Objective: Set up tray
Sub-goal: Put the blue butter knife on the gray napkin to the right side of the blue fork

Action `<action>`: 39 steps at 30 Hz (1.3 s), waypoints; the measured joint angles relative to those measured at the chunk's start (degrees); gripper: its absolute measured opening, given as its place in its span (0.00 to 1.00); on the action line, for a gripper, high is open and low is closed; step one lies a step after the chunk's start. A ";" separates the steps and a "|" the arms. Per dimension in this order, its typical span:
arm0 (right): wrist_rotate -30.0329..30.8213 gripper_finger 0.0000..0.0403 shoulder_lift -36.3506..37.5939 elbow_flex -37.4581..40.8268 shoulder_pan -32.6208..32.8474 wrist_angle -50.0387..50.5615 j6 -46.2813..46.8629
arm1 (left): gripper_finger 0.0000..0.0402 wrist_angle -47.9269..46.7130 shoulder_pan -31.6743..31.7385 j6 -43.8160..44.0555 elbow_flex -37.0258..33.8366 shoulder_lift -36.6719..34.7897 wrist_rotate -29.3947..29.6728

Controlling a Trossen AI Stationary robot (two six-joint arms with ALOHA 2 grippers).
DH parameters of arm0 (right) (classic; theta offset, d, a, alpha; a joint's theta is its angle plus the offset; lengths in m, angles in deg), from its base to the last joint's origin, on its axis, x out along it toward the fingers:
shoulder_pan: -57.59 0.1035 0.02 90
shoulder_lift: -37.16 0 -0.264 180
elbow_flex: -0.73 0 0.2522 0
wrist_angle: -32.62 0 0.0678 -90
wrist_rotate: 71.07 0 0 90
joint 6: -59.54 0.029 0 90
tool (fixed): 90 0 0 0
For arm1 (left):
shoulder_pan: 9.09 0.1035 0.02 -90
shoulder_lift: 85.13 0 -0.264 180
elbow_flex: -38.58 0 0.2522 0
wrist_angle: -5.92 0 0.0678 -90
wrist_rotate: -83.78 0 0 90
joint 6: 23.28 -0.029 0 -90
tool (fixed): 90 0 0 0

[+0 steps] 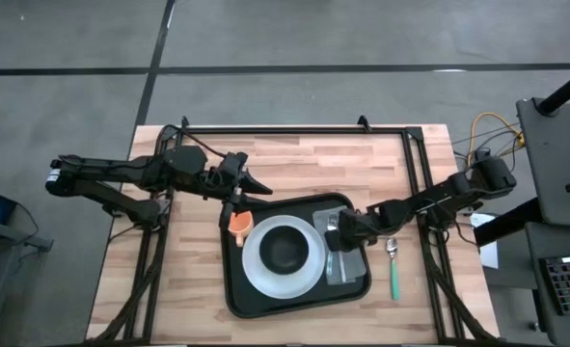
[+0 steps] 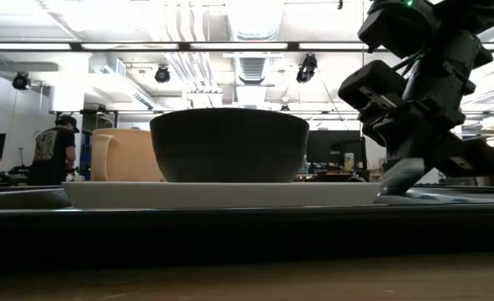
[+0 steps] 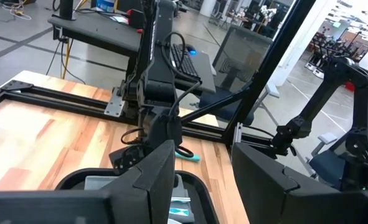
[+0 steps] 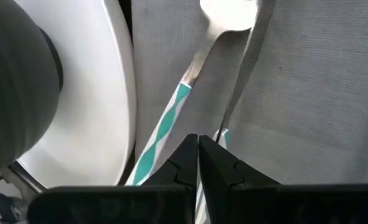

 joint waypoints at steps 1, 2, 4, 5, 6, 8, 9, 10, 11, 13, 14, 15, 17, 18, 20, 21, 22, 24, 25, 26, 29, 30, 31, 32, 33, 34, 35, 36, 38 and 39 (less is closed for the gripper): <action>-0.07 0.02 0.21 0.00 0.00 0.19 -0.35 | 0.35 0.00 0.00 0.00 0.00 0.00 -0.02; -0.17 0.02 0.40 0.00 0.00 0.33 -0.66 | 0.35 0.00 0.00 0.00 0.00 0.00 -0.02; -0.24 0.02 0.85 0.02 0.00 0.47 -1.24 | 0.35 0.00 0.00 0.00 0.00 0.00 -0.02; -0.34 0.02 1.11 0.02 0.00 0.47 -1.50 | 0.35 0.00 0.00 0.00 0.00 0.00 0.00; -0.37 0.02 1.54 0.02 0.00 0.50 -1.80 | 0.35 0.00 0.00 -0.01 0.00 0.00 0.00; -0.36 0.02 2.32 0.02 0.00 1.08 -2.40 | 0.35 0.02 0.00 0.00 0.00 0.00 0.00; -0.37 0.02 2.77 0.02 0.00 2.04 -2.49 | 0.35 0.01 0.00 -0.02 0.00 0.00 0.00; -0.37 0.02 3.14 0.03 0.00 3.36 -2.62 | 0.35 0.02 0.00 0.00 0.00 0.00 0.00; -0.37 0.02 3.45 0.07 0.00 4.50 -2.70 | 0.35 0.02 0.00 0.00 0.00 0.00 0.00; -0.39 0.02 4.11 0.07 0.06 7.09 -2.93 | 0.35 0.02 0.00 0.00 0.00 0.00 0.02; -0.61 0.02 4.30 0.08 0.07 7.85 -2.94 | 0.35 0.04 0.00 -0.02 0.01 0.00 0.02; -0.80 0.02 4.46 0.19 0.11 7.90 -3.02 | 0.35 0.08 0.00 0.00 0.01 0.00 0.02; -0.80 0.02 4.79 0.20 0.11 6.70 -3.16 | 0.35 0.38 0.00 -0.01 0.00 0.00 0.02; -0.79 0.02 4.90 0.20 0.09 5.37 -3.46 | 0.35 0.63 0.00 0.00 0.00 0.00 0.02; -0.84 0.02 4.92 0.20 -0.21 3.31 -4.21 | 0.35 0.74 0.00 0.00 0.00 0.00 0.02; -0.85 0.02 4.87 0.20 -0.35 2.46 -4.22 | 0.35 1.00 0.00 0.00 0.00 0.01 0.02; -0.83 0.02 4.79 0.20 -0.53 1.40 -4.22 | 0.35 1.06 0.00 0.00 0.00 0.02 0.03; -0.78 0.02 4.77 0.17 -1.09 1.09 -4.68 | 0.35 1.03 0.00 0.00 0.00 0.02 0.04; -0.50 0.02 4.75 0.19 -1.53 1.49 -4.90 | 0.35 1.03 0.00 0.00 0.00 0.02 0.04; 0.17 0.02 4.48 0.23 -2.06 1.53 -5.06 | 0.35 1.07 0.00 0.00 0.00 0.04 0.04; 0.64 0.02 3.31 0.39 -4.54 0.81 -6.45 | 0.35 1.08 0.00 0.00 0.00 0.04 0.05; 0.21 0.02 2.79 0.34 -5.41 -0.28 -7.32 | 0.35 1.10 0.00 0.00 0.00 0.04 0.08; -0.41 0.02 2.33 0.24 -6.26 -1.14 -7.97 | 0.35 1.08 0.01 0.00 0.00 0.06 0.09; -0.73 0.02 1.96 0.22 -6.96 -1.90 -8.54 | 0.35 1.10 0.01 0.00 0.00 0.16 0.09; -0.91 0.02 1.66 0.18 -7.56 -2.38 -8.85 | 0.35 1.10 0.00 0.00 0.00 0.19 0.09; -1.03 0.02 1.38 0.16 -8.10 -2.43 -8.90 | 0.35 1.07 0.00 0.00 0.00 0.22 0.09; -1.06 0.02 1.14 0.17 -8.47 -1.97 -8.98 | 0.35 1.07 0.00 0.00 0.00 0.24 0.09; -1.07 0.02 0.92 0.17 -8.73 -1.31 -9.10 | 0.35 1.07 0.02 0.00 0.00 0.24 0.09; -1.08 0.02 0.77 0.17 -8.73 0.18 -9.18 | 0.35 1.08 0.01 0.00 0.00 0.24 0.09; -1.17 0.02 0.77 0.17 -8.69 1.05 -9.20 | 0.35 1.07 0.00 0.00 0.00 0.24 0.09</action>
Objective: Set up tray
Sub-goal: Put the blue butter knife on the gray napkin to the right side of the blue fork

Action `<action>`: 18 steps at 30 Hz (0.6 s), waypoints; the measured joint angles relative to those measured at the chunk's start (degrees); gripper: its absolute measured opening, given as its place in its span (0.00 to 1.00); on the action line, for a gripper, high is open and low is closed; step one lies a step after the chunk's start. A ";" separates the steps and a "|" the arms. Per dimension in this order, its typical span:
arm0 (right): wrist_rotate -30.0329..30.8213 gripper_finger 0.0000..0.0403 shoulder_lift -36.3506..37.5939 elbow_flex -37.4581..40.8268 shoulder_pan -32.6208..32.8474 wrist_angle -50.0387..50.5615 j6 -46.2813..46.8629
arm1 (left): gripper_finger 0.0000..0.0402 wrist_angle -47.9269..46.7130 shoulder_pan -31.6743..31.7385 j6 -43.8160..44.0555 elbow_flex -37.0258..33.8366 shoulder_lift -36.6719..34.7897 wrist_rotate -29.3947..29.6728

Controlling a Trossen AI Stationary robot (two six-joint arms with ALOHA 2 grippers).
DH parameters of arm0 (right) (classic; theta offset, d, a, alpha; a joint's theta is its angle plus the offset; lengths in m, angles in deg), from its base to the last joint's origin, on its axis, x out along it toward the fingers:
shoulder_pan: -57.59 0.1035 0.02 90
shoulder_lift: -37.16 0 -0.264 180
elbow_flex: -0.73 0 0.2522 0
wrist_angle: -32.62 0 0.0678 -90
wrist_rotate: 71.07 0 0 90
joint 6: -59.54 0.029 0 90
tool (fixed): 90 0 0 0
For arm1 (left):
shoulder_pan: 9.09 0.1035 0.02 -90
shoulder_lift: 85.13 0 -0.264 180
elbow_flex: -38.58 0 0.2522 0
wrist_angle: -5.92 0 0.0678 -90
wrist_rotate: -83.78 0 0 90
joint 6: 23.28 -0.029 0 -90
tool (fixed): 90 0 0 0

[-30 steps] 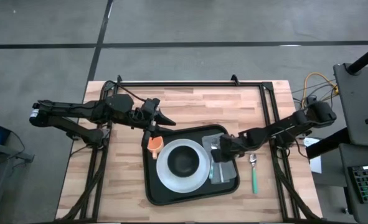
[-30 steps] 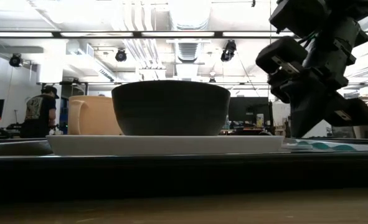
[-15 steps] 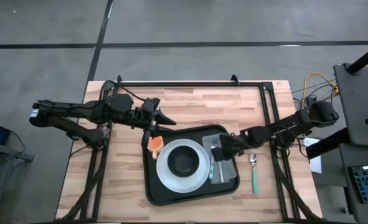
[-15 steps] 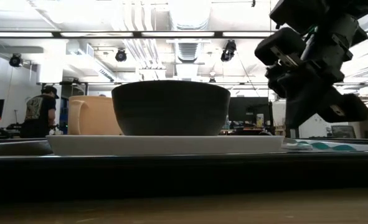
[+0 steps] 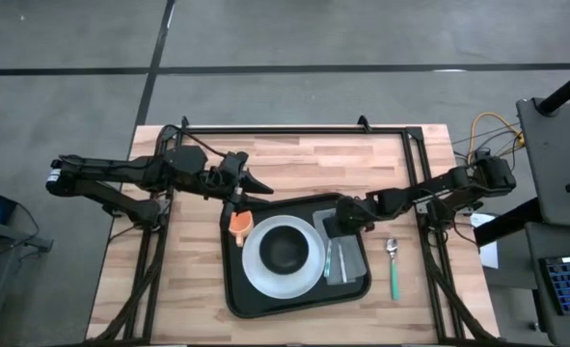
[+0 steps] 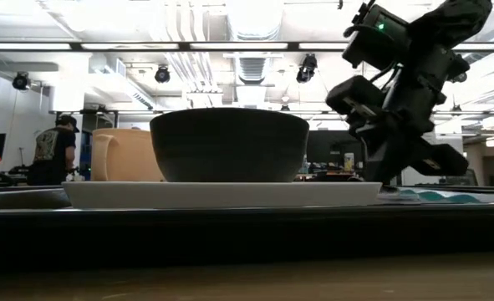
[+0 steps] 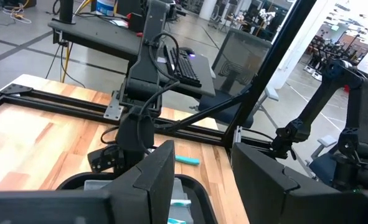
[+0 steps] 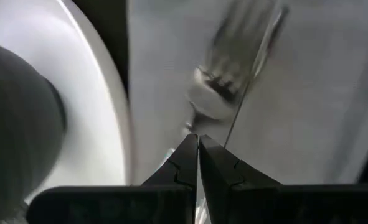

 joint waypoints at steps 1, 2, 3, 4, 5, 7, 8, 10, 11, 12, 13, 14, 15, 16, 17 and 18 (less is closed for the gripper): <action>-0.19 0.02 0.00 0.01 0.06 0.60 -0.02 | 0.35 -0.02 0.01 0.00 0.00 0.00 0.00; -0.31 0.02 0.00 0.11 0.08 0.90 -0.02 | 0.35 0.00 0.01 0.00 0.00 0.00 0.00; -0.31 0.02 0.08 0.15 0.22 1.24 -0.02 | 0.35 0.01 0.02 0.00 0.00 0.00 0.00; -0.29 0.02 0.31 0.19 0.37 1.54 -0.03 | 0.35 0.02 0.00 -0.02 0.00 0.00 0.00; -0.27 0.02 0.59 0.20 0.53 1.88 -0.02 | 0.35 0.02 0.01 -0.02 0.00 0.00 0.00; -0.29 0.02 1.06 0.20 0.88 2.63 -0.13 | 0.35 0.00 0.00 -0.02 0.00 0.00 0.00; -0.29 0.02 1.27 0.20 0.99 3.38 -0.26 | 0.35 0.00 0.00 -0.02 0.00 0.00 0.00; -0.29 0.02 1.80 0.22 0.98 4.95 -0.68 | 0.35 0.02 0.02 -0.03 0.00 0.00 0.00; -0.27 0.02 2.07 0.35 0.93 5.46 -0.84 | 0.35 0.02 0.04 -0.10 0.00 0.00 0.00; -0.27 0.02 2.23 0.46 0.93 6.07 -1.00 | 0.35 0.00 0.04 -0.26 0.00 0.00 0.01; -0.30 0.02 2.39 0.68 0.93 6.47 -1.15 | 0.35 0.01 0.04 -0.29 0.00 0.00 0.04; -0.43 0.02 2.51 0.92 0.94 6.53 -1.26 | 0.35 0.00 0.04 -0.31 0.00 0.00 0.05; -0.59 0.02 2.58 0.96 0.93 6.63 -1.30 | 0.35 0.01 0.04 -0.31 0.00 0.00 0.07; -0.75 0.02 2.68 0.99 0.93 6.50 -1.29 | 0.35 0.02 0.04 -0.33 0.00 0.00 0.11; -0.75 0.02 2.75 1.03 0.93 5.89 -1.30 | 0.35 0.02 0.04 -0.35 0.00 0.00 0.13; -0.81 0.02 2.82 1.03 0.95 4.78 -1.43 | 0.35 0.02 0.04 -0.39 0.00 0.00 0.15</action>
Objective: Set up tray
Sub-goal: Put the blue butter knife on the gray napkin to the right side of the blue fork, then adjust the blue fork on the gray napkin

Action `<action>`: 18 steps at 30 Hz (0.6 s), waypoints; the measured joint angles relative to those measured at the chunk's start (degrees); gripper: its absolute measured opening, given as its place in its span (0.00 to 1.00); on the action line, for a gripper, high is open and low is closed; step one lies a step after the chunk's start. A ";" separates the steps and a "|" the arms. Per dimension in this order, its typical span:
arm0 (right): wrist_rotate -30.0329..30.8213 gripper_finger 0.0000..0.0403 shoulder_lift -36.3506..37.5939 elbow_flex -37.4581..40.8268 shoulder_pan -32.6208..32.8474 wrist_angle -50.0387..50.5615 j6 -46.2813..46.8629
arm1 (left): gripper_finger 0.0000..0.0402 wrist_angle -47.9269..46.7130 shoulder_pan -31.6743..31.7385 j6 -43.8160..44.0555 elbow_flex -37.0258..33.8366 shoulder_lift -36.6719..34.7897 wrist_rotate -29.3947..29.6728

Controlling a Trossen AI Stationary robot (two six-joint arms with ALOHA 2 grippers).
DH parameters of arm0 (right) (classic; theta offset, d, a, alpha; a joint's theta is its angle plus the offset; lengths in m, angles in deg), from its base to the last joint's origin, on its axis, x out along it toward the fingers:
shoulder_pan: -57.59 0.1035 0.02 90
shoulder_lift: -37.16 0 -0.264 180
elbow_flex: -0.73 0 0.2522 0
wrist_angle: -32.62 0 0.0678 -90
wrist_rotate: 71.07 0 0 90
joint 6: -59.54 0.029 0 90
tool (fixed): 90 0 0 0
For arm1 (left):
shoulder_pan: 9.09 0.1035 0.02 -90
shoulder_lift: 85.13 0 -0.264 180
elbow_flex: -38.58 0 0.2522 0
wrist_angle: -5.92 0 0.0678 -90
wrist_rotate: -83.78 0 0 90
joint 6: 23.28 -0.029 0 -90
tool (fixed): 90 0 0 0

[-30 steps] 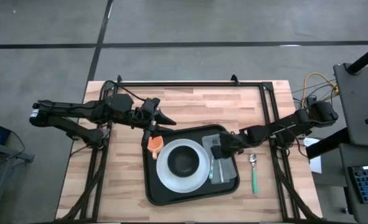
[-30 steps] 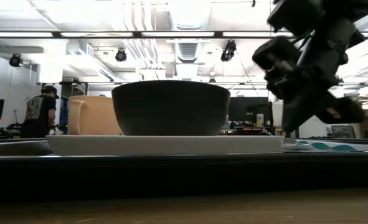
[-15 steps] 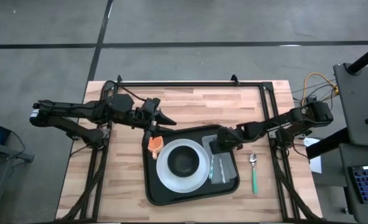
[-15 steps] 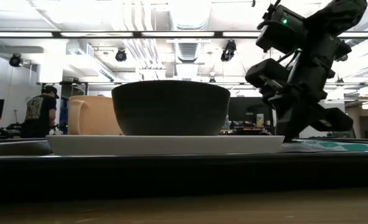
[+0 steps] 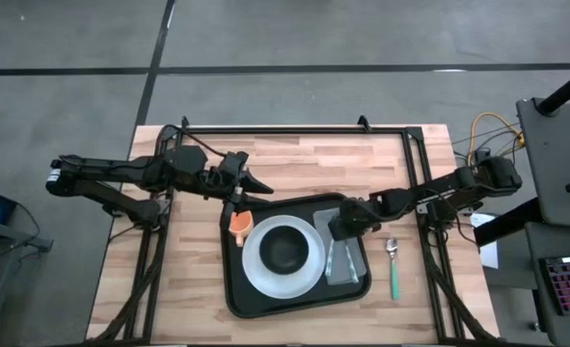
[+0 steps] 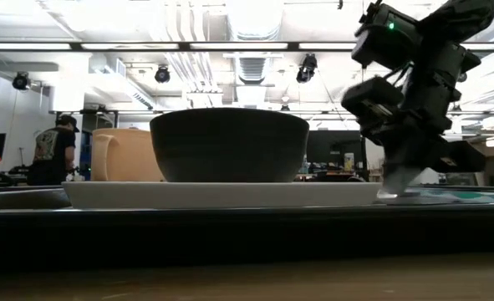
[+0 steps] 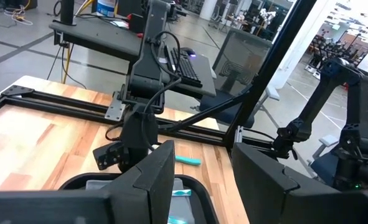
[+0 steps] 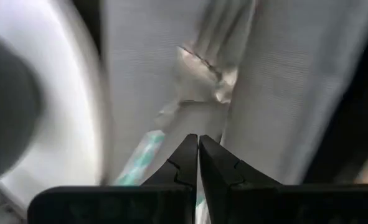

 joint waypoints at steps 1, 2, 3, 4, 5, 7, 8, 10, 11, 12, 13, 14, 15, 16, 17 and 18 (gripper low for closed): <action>-0.06 0.02 0.11 -0.23 0.00 -0.76 -0.23 | 0.35 0.00 0.04 -0.04 0.00 0.00 0.00; -0.05 0.02 0.25 -0.47 -0.02 -1.33 -0.49 | 0.35 0.03 0.04 -0.07 0.00 0.00 0.04; 0.04 0.02 0.36 -0.70 -0.02 -1.57 -0.75 | 0.35 0.15 0.06 -0.07 0.00 0.03 0.11; 0.19 0.02 0.41 -0.88 -0.02 -1.57 -0.86 | 0.35 0.44 0.09 -0.07 0.00 0.18 0.15; 0.32 0.02 0.43 -0.92 -0.02 -1.53 -0.86 | 0.35 0.51 0.09 -0.07 0.00 0.25 0.15; 0.09 0.02 0.42 -0.92 -0.02 -1.46 -0.86 | 0.35 0.44 0.09 -0.07 0.00 0.33 0.15; -0.51 0.02 0.44 -0.92 -0.02 -1.66 -0.86 | 0.35 0.44 0.09 -0.07 0.00 0.33 0.15; -1.83 0.02 0.46 -1.10 0.00 -1.71 -1.60 | 0.35 0.55 0.09 -0.07 0.00 0.31 0.15; -1.93 0.02 0.46 -1.28 0.07 -1.74 -2.14 | 0.35 0.50 0.09 -0.07 0.00 0.31 0.15; -1.94 0.03 0.60 -1.55 0.26 -1.91 -2.17 | 0.35 0.48 0.09 -0.07 0.00 0.31 0.15; -1.87 0.03 0.71 -1.91 0.41 -2.00 -2.01 | 0.35 0.44 0.09 -0.07 0.00 0.31 0.15; -1.84 0.05 0.78 -2.42 0.61 -2.04 -1.65 | 0.35 0.47 0.09 -0.07 0.00 0.31 0.15; -1.84 0.06 0.80 -2.97 0.78 -2.02 -1.66 | 0.35 0.48 0.09 -0.07 0.00 0.31 0.15; -1.84 0.08 0.79 -3.45 0.99 -1.76 -1.66 | 0.35 0.48 0.09 -0.07 0.00 0.31 0.15; -1.82 0.10 0.79 -3.92 1.13 -1.37 -1.58 | 0.35 0.48 0.09 -0.07 0.00 0.31 0.14; -1.69 0.12 0.79 -4.24 1.18 -1.26 -1.39 | 0.35 0.46 0.09 -0.07 0.00 0.31 0.13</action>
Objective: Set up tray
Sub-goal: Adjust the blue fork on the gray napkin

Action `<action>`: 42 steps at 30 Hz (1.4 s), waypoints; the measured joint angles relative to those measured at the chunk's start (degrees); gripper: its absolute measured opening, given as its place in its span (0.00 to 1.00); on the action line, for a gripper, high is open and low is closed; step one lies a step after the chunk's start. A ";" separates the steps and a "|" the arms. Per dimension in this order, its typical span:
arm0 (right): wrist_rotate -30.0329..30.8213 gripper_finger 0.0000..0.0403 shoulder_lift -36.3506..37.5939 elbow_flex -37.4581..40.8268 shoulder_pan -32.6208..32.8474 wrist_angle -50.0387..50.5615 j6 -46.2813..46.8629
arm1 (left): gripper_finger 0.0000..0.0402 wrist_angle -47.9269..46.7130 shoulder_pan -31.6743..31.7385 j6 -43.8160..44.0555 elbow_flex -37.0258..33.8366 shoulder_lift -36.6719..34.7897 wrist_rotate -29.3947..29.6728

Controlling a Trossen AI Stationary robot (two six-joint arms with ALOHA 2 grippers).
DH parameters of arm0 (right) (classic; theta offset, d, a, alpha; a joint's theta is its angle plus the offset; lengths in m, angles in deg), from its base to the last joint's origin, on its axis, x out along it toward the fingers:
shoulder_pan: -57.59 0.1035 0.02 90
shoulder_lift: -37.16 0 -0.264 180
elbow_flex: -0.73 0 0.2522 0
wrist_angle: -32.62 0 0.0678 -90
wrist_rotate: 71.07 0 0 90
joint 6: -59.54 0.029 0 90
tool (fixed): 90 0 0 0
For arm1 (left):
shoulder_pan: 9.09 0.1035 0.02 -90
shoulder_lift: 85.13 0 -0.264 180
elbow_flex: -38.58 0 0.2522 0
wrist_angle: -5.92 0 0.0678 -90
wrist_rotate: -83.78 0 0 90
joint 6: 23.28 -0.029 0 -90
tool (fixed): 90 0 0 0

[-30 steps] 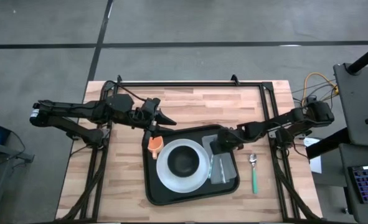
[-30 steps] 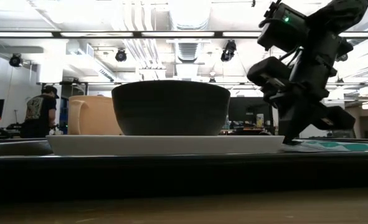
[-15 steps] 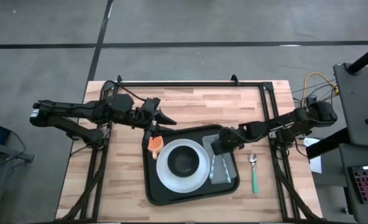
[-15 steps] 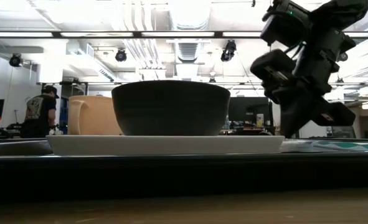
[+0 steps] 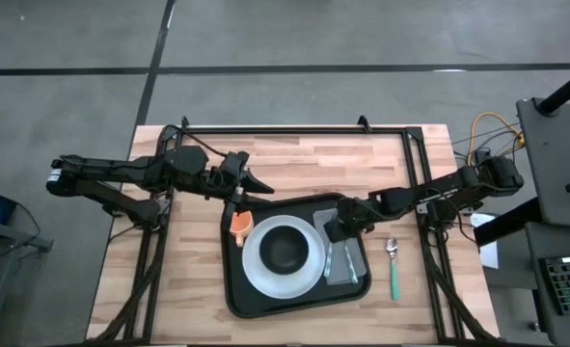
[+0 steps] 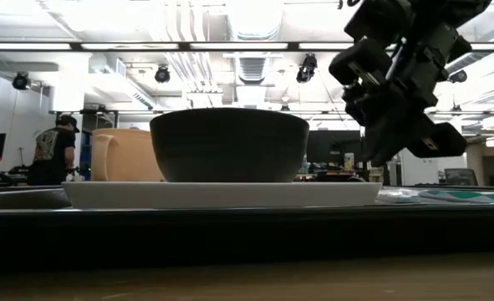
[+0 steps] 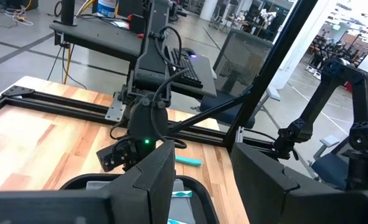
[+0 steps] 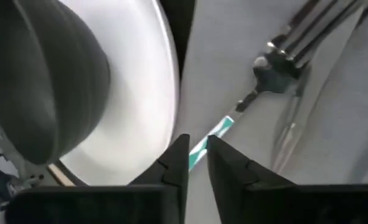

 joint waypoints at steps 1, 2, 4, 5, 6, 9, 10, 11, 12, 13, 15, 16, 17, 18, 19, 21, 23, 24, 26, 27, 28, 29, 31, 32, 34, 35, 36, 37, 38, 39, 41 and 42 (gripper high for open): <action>0.36 0.14 0.00 -0.14 0.21 0.01 0.72 | 0.35 0.00 0.00 0.00 0.00 0.00 0.00; 1.34 0.16 0.00 -0.20 0.57 0.57 1.75 | 0.35 0.00 0.00 0.00 0.00 0.00 0.00; 3.70 0.19 0.00 -0.08 1.85 1.98 4.24 | 0.35 0.02 0.00 0.00 0.00 0.00 0.00; 4.68 0.20 -0.05 0.01 2.58 2.24 5.62 | 0.35 0.01 0.00 0.00 0.00 0.00 0.00; 5.60 0.22 -0.11 0.09 3.29 2.35 6.48 | 0.35 0.00 0.00 0.00 0.00 0.00 0.00; 8.85 0.24 -0.11 0.16 4.49 2.84 8.08 | 0.35 0.02 -0.02 0.00 0.00 -0.01 -0.07; 9.85 0.25 -0.11 0.19 4.48 2.88 8.58 | 0.35 0.01 -0.02 0.00 0.00 -0.02 -0.08; 10.48 0.25 -0.11 0.19 4.47 2.88 9.04 | 0.35 0.00 -0.02 0.00 0.00 -0.01 -0.10; 10.67 0.26 -0.20 0.19 4.44 2.81 9.33 | 0.35 -0.02 -0.02 0.01 0.00 0.00 -0.11; 10.76 0.26 -0.42 0.19 4.44 2.68 9.36 | 0.35 0.00 -0.02 0.02 0.00 -0.02 -0.11; 11.34 0.27 -1.01 0.22 4.57 2.68 10.08 | 0.35 0.00 -0.02 0.00 0.00 -0.02 -0.13; 11.84 0.27 -1.39 0.22 4.77 2.33 10.94 | 0.35 -0.01 -0.02 0.01 0.00 -0.02 -0.15; 12.20 0.26 -1.91 0.22 4.82 1.75 11.44 | 0.35 -0.02 -0.02 0.02 0.00 -0.02 -0.15; 12.42 0.26 -2.49 0.24 4.92 0.93 11.97 | 0.35 -0.04 -0.02 0.00 0.00 -0.02 -0.15; 12.61 0.26 -3.08 0.22 5.00 0.10 12.46 | 0.35 -0.04 -0.02 0.02 0.00 -0.02 -0.15; 13.07 0.25 -4.22 0.24 5.26 -1.30 13.73 | 0.35 -0.08 -0.02 0.02 0.00 -0.02 -0.15; 13.37 0.24 -5.21 0.24 5.57 -2.50 14.62 | 0.35 -0.20 -0.02 0.02 0.00 -0.03 -0.17; 13.42 0.24 -5.55 0.22 5.65 -2.56 14.91 | 0.35 -0.28 -0.02 0.02 0.00 -0.04 -0.17; 13.43 0.23 -5.86 0.22 5.73 -1.92 15.18 | 0.35 -0.31 -0.02 0.02 0.00 -0.07 -0.28; 13.43 0.23 -5.86 0.22 5.73 -1.75 15.17 | 0.35 -0.35 -0.02 0.02 0.00 -0.08 -0.32; 13.45 0.23 -5.83 0.22 5.71 -1.70 15.16 | 0.35 -0.48 -0.02 0.02 0.00 -0.10 -0.36; 13.47 0.24 -5.79 0.22 5.71 -1.70 15.16 | 0.35 -0.51 -0.04 0.02 0.00 -0.11 -0.37; 13.47 0.24 -5.79 0.22 5.73 -1.66 15.16 | 0.35 -0.50 -0.11 0.02 0.00 -0.11 -0.42; 13.47 0.25 -5.84 0.22 5.73 -1.68 15.16 | 0.35 -0.48 -0.11 0.02 0.00 -0.11 -0.48; 13.49 0.25 -6.52 0.22 5.73 -1.77 15.18 | 0.35 -0.48 -0.11 0.04 0.00 -0.13 -0.68; 13.49 0.25 -6.92 0.22 5.77 -1.71 15.18 | 0.35 -0.49 -0.11 0.04 0.00 -0.13 -0.69; 13.52 0.25 -7.38 0.22 5.91 -1.87 15.18 | 0.35 -0.48 -0.11 0.04 0.00 -0.13 -0.71; 13.55 0.25 -7.86 0.22 5.97 -2.39 15.19 | 0.35 -0.48 -0.13 0.04 0.00 -0.13 -0.72; 13.57 0.25 -8.33 0.21 5.99 -3.00 15.18 | 0.35 -0.48 -0.13 0.04 0.00 -0.13 -0.71; 13.43 0.25 -8.72 0.19 5.99 -3.59 15.26 | 0.35 -0.48 -0.13 0.04 0.00 -0.13 -0.70; 13.36 0.24 -9.43 0.19 5.97 -5.04 15.40 | 0.35 -0.52 -0.13 0.04 0.00 -0.15 -0.85; 13.30 0.22 -9.51 0.18 5.97 -5.42 15.36 | 0.35 -0.56 -0.13 0.04 0.00 -0.15 -1.13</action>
